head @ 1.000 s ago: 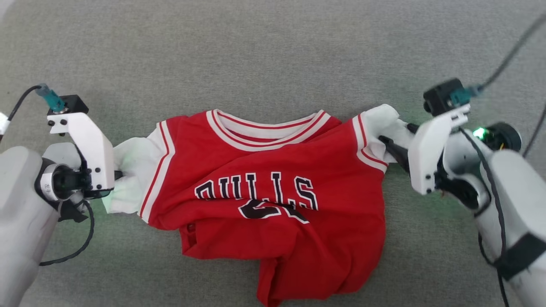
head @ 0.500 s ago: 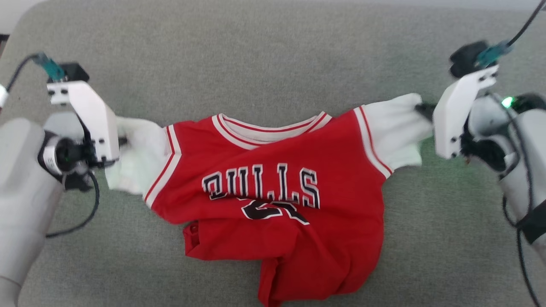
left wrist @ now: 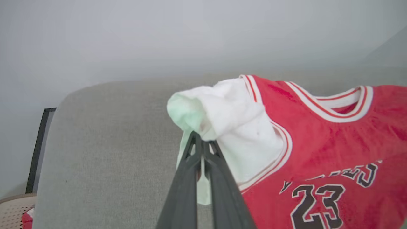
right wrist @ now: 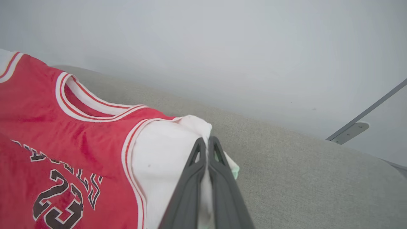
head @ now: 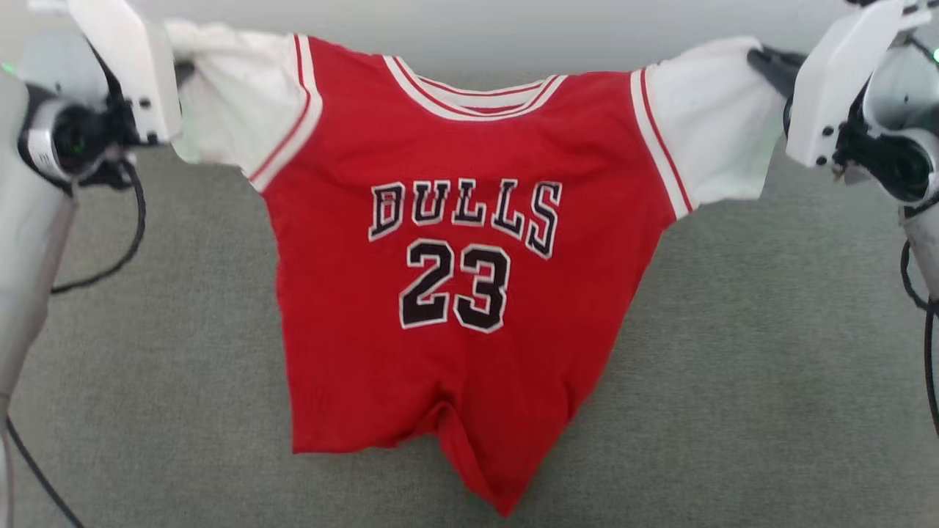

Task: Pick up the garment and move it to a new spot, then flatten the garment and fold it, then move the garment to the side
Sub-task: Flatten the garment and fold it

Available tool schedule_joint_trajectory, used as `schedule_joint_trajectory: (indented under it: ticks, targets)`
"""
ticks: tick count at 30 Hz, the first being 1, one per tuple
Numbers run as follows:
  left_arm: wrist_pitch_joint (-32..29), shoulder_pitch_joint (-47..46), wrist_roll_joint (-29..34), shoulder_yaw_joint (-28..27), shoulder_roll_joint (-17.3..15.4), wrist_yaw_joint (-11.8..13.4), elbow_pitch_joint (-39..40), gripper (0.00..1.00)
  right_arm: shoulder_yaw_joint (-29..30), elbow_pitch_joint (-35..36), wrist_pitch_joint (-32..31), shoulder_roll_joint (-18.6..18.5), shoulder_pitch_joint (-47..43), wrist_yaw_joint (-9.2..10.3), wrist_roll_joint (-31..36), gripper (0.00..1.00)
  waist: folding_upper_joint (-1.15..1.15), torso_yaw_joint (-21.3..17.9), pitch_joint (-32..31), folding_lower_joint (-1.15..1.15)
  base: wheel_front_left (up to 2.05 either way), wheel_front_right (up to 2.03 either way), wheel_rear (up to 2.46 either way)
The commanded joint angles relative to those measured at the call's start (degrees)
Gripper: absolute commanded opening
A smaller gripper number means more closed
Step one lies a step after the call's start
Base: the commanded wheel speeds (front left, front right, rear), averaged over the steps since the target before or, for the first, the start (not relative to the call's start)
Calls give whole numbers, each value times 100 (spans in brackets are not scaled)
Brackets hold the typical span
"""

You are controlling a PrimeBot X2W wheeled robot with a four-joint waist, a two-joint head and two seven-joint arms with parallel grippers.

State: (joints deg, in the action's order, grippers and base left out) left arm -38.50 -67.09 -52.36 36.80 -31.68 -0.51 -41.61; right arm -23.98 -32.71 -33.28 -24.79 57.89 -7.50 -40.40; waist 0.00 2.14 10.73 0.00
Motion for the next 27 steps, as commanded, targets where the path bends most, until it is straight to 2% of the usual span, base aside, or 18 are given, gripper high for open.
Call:
schedule_joint_trajectory:
  ticks: [1,8,15,20,27]
  targets:
    - [101,-131,108,-5,6,-30,-58,0,-42,21,85,8,93,2,-8,0,0,-110,-173,0,0,0,0]
    - [519,-671,246,-53,64,-137,-363,0,-155,-50,295,72,549,2,-68,0,0,-324,-496,0,0,0,0]
    - [678,-1162,297,-97,137,-149,-579,0,-285,-263,333,165,1133,2,-110,0,0,-467,-605,0,0,0,0]
    - [907,-1582,378,-143,171,-195,-594,0,-297,-513,559,230,1667,3,-63,0,0,-539,-376,0,0,0,0]
    - [1765,-2176,639,-172,279,-212,-759,0,-390,-1172,1515,402,2483,2,442,0,0,-564,235,0,0,0,0]
